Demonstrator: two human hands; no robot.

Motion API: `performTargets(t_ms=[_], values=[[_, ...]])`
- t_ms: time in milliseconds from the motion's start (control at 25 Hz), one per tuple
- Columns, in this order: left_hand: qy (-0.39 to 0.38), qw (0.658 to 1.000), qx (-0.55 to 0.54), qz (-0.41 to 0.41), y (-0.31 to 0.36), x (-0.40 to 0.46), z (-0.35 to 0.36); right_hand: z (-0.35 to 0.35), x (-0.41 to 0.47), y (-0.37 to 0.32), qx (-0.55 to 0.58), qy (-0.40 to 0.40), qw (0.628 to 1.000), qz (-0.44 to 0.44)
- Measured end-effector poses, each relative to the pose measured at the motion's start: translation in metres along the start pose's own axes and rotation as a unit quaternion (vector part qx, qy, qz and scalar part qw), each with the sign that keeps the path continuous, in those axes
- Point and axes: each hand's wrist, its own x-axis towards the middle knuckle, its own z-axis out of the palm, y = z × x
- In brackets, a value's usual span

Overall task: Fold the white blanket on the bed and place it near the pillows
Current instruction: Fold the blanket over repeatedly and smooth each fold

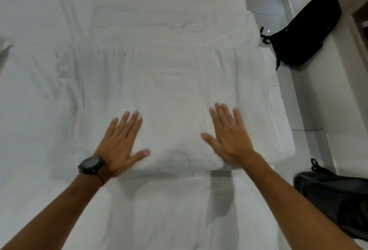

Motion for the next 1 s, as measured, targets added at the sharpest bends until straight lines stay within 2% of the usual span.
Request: performTargets(t_ms=[160,280,440,600,800,1000], values=[[0.016,0.997,0.068,0.043,0.000,-0.045,0.024,0.034,-0.066,-0.007,-0.037,0.033,0.996,-0.073],[0.018,0.996,0.088,0.009,-0.005,-0.053,0.030,0.043,-0.069,-0.001,-0.071,0.032,0.997,-0.028],[0.068,0.993,0.098,-0.023,-0.002,-0.045,0.034,0.045,-0.056,-0.010,-0.069,0.102,0.992,0.015],[0.037,0.995,0.084,-0.034,0.004,-0.052,0.021,0.029,-0.069,-0.013,-0.017,0.138,0.990,0.013],[0.009,0.997,0.071,-0.041,0.020,-0.086,-0.008,-0.006,-0.101,-0.021,-0.001,0.127,0.992,0.015],[-0.008,0.999,0.044,-0.015,0.044,-0.155,-0.015,-0.016,-0.175,-0.041,0.018,0.118,0.993,0.018]])
